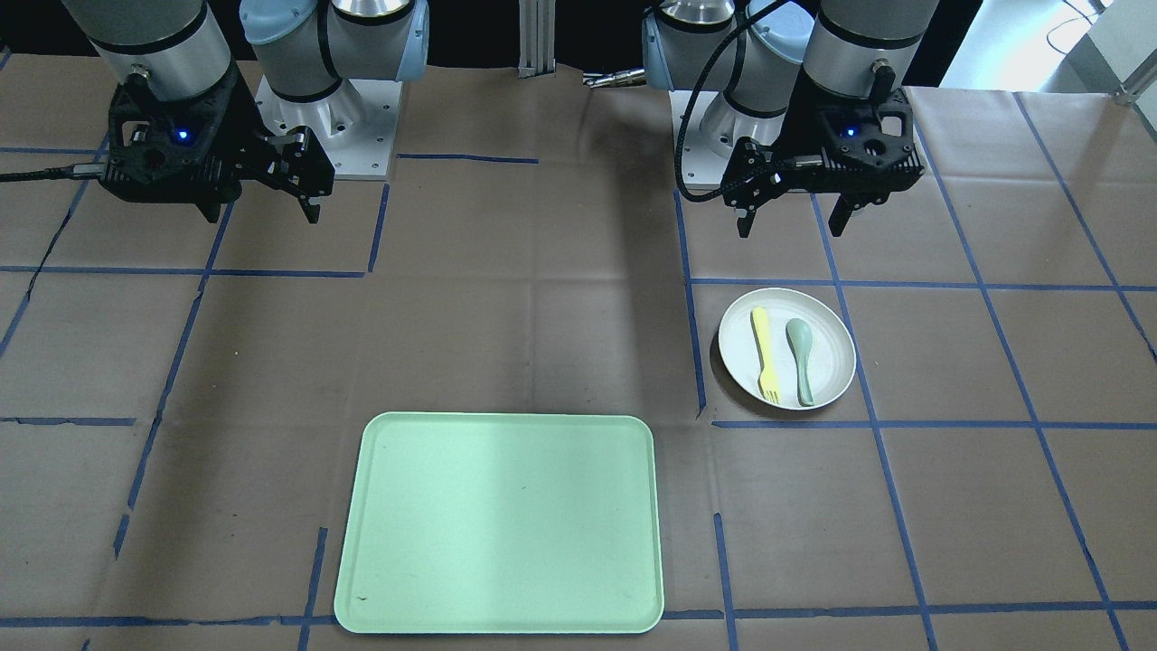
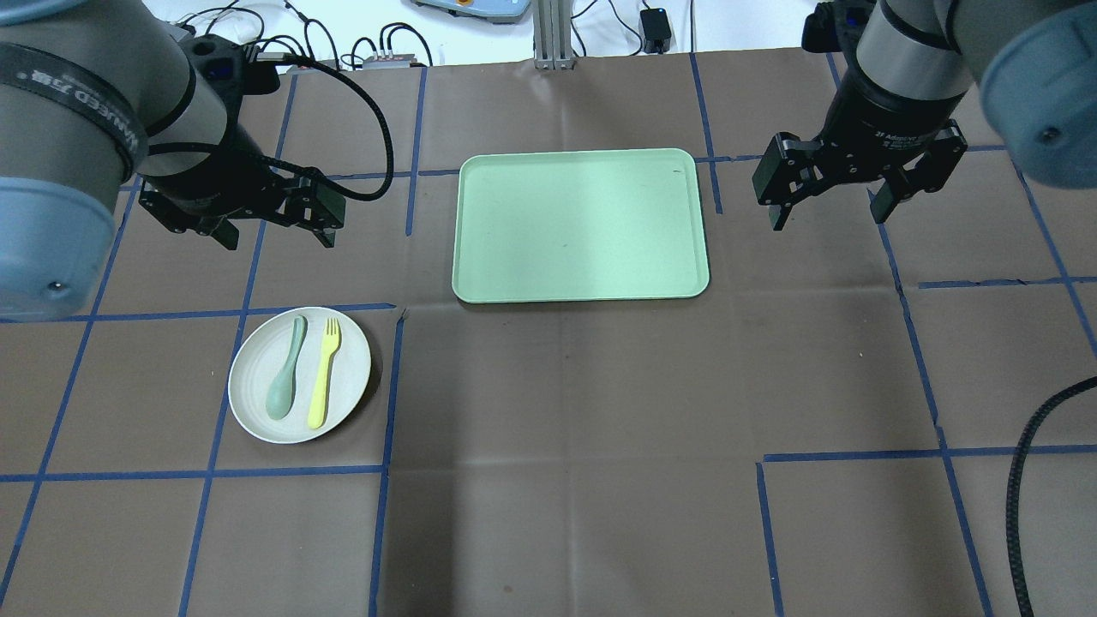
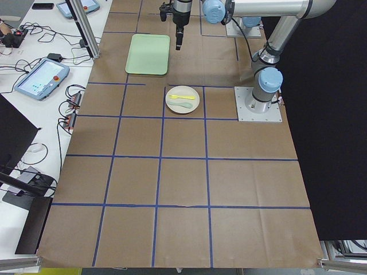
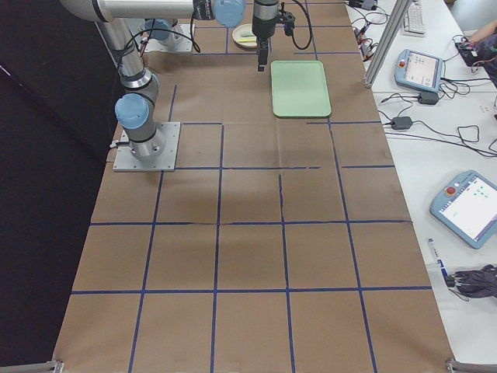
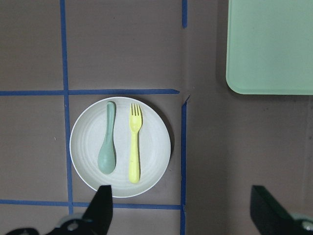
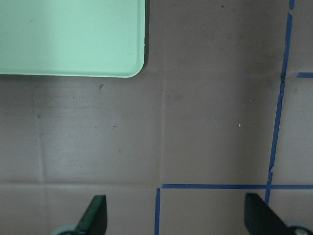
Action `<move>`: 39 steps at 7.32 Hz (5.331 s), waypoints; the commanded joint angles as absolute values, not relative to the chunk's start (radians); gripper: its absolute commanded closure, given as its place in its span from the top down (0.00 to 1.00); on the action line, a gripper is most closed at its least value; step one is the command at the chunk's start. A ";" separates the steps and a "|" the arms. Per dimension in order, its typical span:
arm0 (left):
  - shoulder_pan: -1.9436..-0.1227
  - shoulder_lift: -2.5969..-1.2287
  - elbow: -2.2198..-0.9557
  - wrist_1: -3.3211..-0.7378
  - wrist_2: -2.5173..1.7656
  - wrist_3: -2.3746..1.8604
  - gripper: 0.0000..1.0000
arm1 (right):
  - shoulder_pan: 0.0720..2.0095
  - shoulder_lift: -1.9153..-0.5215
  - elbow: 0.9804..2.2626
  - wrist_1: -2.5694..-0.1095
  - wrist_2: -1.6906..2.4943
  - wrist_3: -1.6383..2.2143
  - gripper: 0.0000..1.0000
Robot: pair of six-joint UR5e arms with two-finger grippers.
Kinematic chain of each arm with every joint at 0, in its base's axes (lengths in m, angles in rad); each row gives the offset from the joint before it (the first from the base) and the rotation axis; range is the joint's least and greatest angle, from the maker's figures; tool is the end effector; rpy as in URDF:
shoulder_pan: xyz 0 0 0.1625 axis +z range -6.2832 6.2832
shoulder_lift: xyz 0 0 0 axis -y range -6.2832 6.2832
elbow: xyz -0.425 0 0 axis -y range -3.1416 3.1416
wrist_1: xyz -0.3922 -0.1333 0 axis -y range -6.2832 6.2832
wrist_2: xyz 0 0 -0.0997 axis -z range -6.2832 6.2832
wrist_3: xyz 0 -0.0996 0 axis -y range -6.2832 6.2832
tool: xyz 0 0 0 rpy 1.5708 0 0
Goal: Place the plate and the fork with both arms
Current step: 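Move the left gripper down toward the white plate's near rim, then lower the left gripper and grasp the white plate's rim, then carry the plate with the left gripper onto the green tray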
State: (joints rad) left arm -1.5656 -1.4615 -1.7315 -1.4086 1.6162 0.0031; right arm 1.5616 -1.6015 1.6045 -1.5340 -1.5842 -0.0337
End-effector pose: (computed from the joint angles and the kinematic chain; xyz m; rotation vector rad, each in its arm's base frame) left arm -0.1264 -0.4561 0.4769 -0.0071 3.0911 -0.1711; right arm 0.1276 -0.4760 0.4826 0.0387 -3.1282 -0.0627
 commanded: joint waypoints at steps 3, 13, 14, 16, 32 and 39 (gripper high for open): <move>-1.466 -1.514 -1.805 -1.391 1.606 0.217 1.00 | 1.562 -1.601 1.605 -1.534 -1.585 -0.034 1.00; -1.089 -1.868 -2.012 -0.965 1.421 0.730 0.98 | 1.562 -1.601 1.605 -1.534 -1.585 -0.034 1.00; -1.080 -1.870 -2.035 -0.965 1.416 0.756 0.98 | 1.562 -1.601 1.605 -1.534 -1.583 -0.034 1.00; -1.068 -1.871 -2.051 -0.962 1.422 0.766 0.99 | 1.562 -1.601 1.605 -1.534 -1.585 -0.034 1.00; -1.280 -1.799 -1.970 -0.973 1.240 0.421 0.00 | 1.562 -1.601 1.605 -1.534 -1.585 -0.034 1.00; -1.692 -2.210 -1.495 -0.974 1.252 0.132 0.01 | 1.562 -1.601 1.605 -1.534 -1.585 -0.034 1.00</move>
State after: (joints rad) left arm -1.6497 -2.1296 -1.5718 -0.9733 1.2520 0.1672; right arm 1.5616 -1.6014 1.6045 -1.5340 -1.5846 -0.0337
